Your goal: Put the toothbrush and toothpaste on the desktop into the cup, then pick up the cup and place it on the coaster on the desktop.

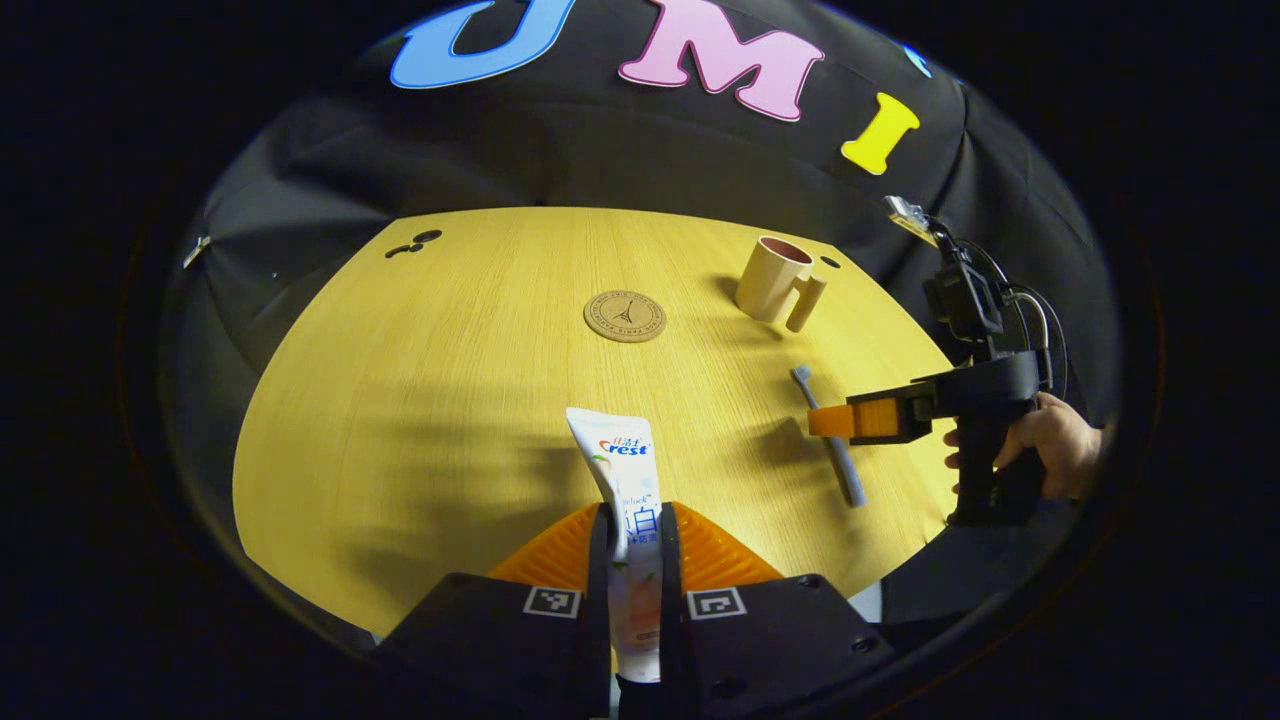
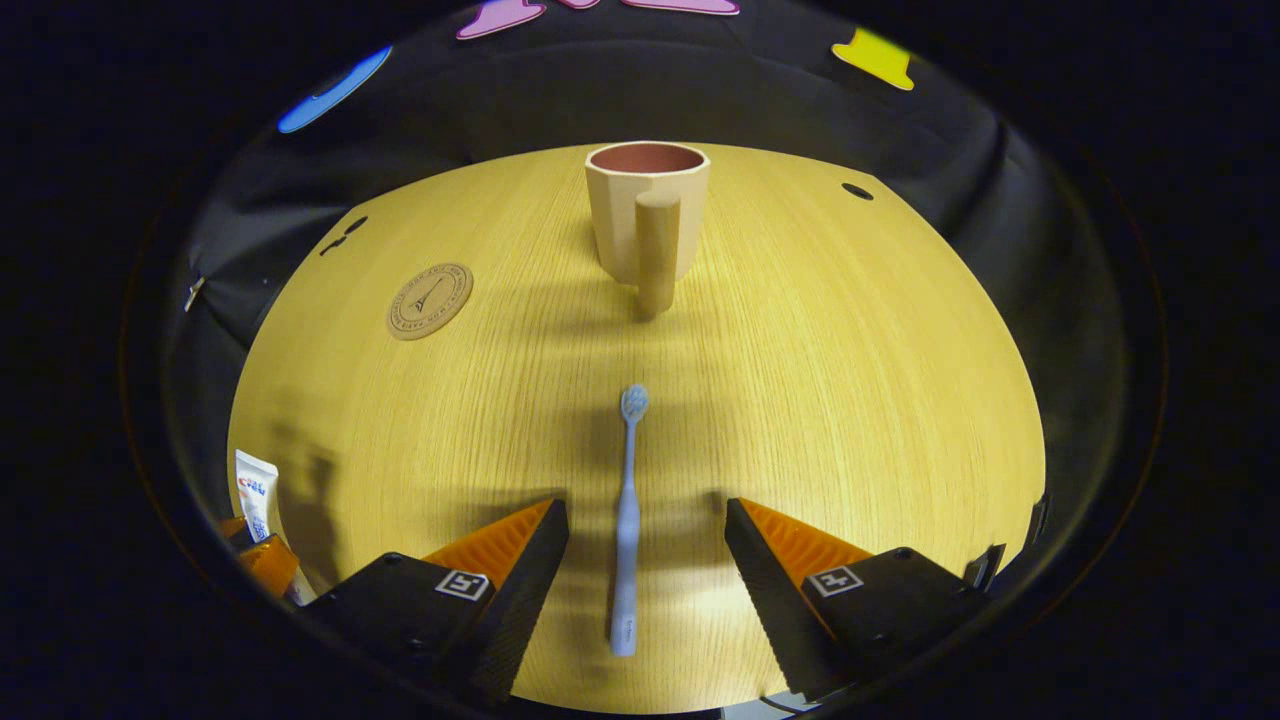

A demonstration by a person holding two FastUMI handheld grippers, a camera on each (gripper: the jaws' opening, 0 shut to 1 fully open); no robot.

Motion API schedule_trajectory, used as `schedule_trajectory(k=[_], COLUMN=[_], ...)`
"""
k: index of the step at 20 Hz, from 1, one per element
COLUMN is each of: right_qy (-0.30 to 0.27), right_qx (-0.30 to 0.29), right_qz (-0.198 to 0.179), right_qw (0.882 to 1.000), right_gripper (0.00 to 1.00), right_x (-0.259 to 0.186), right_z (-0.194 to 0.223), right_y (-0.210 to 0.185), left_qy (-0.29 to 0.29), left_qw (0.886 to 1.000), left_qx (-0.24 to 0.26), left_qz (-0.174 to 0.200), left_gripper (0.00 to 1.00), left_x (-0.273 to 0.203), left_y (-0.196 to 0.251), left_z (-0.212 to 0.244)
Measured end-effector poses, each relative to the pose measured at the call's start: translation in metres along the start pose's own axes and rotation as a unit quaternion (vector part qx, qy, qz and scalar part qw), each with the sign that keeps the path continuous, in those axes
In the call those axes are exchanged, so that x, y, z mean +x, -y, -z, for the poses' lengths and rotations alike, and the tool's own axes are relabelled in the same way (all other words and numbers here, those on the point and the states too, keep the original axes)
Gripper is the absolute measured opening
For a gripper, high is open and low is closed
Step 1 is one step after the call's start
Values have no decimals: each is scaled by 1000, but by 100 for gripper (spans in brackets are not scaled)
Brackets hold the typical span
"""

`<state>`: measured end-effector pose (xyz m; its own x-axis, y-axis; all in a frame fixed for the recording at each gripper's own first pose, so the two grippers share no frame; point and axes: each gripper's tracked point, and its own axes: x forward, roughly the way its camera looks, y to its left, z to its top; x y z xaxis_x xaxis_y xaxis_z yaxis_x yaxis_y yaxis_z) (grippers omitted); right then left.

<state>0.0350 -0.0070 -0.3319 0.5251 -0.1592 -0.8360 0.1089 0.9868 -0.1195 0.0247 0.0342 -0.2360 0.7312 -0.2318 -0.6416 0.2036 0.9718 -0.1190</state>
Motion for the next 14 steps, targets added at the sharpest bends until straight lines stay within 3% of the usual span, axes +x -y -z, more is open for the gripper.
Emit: schedule_trajectory(k=[9, 12, 13, 14], right_qy=[-21, -39, -44, -47], right_qx=[5, -3, -5, -5], right_qz=[-1, -4, -5, -6], right_qw=[1000, 999, 999, 999], right_gripper=[94, 74, 72, 46], right_x=[6, 7, 7, 7], right_z=[5, 6, 5, 5], right_y=[-3, -2, -3, -3], left_qy=[-5, -6, -6, -5], left_qw=[1000, 1000, 1000, 1000], left_qx=[-5, -3, 1, 4], left_qz=[7, 6, 3, 1], left_gripper=[24, 24, 24, 24], left_x=[3, 5, 6, 7], left_y=[-1, -1, -2, -2], left_z=[3, 2, 2, 0])
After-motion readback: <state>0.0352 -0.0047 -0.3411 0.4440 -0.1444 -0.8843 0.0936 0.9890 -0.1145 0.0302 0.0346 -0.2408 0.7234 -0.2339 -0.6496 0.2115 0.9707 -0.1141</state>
